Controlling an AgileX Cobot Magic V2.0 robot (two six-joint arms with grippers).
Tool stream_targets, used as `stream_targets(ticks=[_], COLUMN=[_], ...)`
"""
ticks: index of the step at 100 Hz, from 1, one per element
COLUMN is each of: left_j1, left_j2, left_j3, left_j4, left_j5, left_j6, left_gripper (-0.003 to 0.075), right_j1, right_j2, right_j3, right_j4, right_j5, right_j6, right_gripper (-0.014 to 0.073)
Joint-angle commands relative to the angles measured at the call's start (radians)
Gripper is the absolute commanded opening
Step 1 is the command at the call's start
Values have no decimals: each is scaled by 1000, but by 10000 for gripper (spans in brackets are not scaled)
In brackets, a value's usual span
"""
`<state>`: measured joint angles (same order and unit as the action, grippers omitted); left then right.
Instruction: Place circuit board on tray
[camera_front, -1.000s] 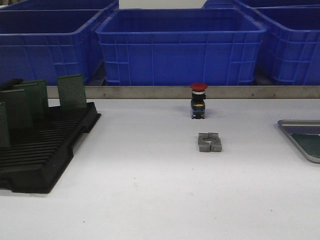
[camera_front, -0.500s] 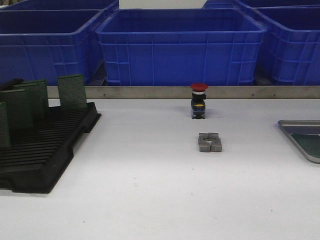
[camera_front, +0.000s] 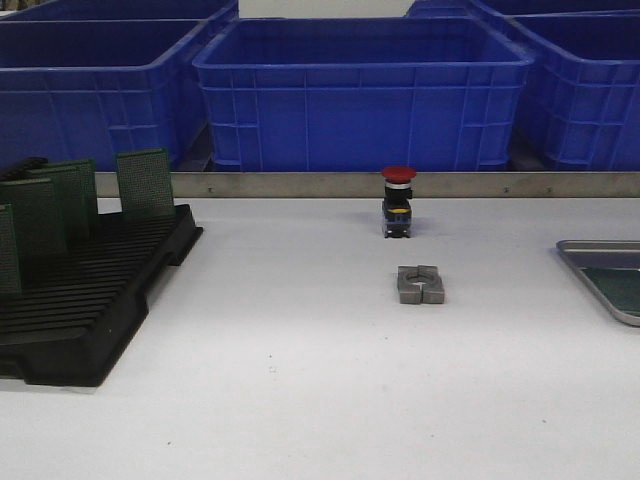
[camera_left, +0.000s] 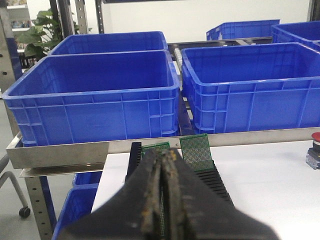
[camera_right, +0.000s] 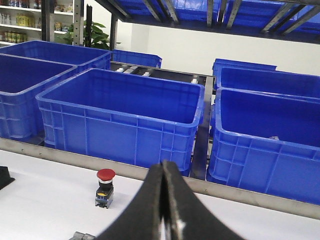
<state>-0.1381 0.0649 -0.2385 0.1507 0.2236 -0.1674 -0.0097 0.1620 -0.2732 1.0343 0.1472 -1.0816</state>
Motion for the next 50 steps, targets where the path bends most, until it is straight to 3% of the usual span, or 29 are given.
stream_targets(ticks=[1, 33, 50], left_j1=[0, 0, 0], left_j2=[-30, -107, -107], left_j3=[36, 242, 245], left_j4=[15, -44, -48], left_j5=[-139, -224, -214], left_j6=[-25, -25, -21], left_gripper=[-18, -18, -18], right_j1=[0, 0, 0], right_j2=[10, 10, 10], right_j3=[-22, -22, -22], right_j4=[19, 19, 19], right_j5=[-52, -52, -52], right_j6=[-6, -6, -6], right_gripper=[-67, -67, -67])
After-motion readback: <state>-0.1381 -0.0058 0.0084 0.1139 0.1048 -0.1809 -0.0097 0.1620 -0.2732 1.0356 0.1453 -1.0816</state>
